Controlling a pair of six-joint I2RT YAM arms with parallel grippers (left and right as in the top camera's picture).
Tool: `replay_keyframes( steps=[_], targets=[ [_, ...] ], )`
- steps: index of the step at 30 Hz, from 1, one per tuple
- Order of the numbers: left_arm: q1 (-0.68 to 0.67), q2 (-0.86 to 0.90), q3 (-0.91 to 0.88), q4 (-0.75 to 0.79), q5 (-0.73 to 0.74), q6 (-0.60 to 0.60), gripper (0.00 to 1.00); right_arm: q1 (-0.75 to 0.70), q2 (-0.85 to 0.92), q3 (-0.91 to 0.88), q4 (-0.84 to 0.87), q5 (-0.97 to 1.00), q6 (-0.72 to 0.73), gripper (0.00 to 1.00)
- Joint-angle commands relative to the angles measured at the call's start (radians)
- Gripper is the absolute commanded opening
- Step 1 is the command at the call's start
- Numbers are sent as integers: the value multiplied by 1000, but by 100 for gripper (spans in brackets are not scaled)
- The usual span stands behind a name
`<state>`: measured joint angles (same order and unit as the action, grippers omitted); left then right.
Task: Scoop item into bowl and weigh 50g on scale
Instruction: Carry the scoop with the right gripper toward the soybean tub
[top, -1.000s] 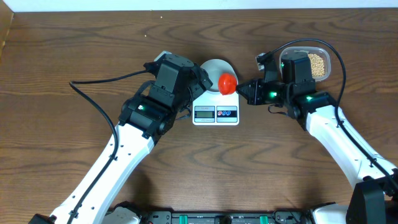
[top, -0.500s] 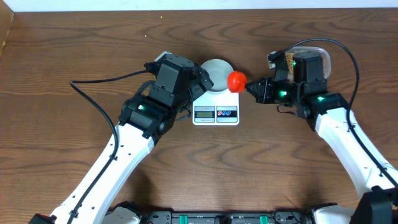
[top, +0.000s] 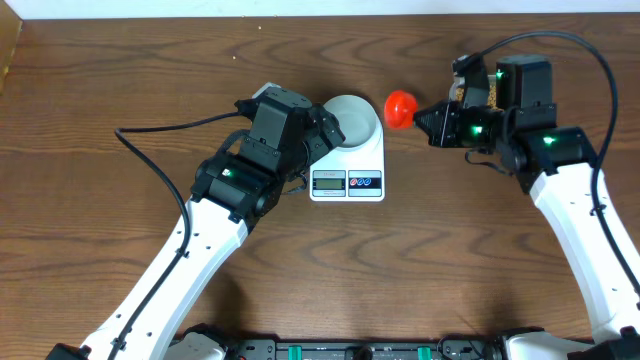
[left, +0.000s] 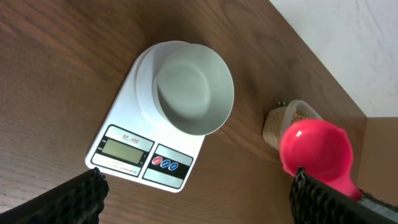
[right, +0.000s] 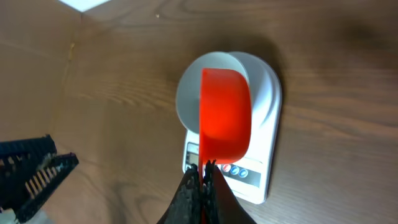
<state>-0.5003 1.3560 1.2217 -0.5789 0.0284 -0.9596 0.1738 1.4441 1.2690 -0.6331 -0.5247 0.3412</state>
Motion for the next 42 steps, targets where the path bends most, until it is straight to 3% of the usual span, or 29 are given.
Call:
replay_keyframes(
  steps=[1, 15, 27, 42],
  targets=[
    [0, 8, 5, 5, 9, 25, 95, -3, -21, 68, -40, 71, -42, 1],
    [0, 8, 5, -21, 9, 164, 98, -3, -26, 98, -84, 116, -118, 1],
    [0, 60, 4, -19, 10, 224, 99, -3, -26, 98, -122, 284, -198, 1],
    [-2, 141, 4, -19, 43, 245, 100, -4, -26, 98, -107, 287, -245, 1]
  ],
)
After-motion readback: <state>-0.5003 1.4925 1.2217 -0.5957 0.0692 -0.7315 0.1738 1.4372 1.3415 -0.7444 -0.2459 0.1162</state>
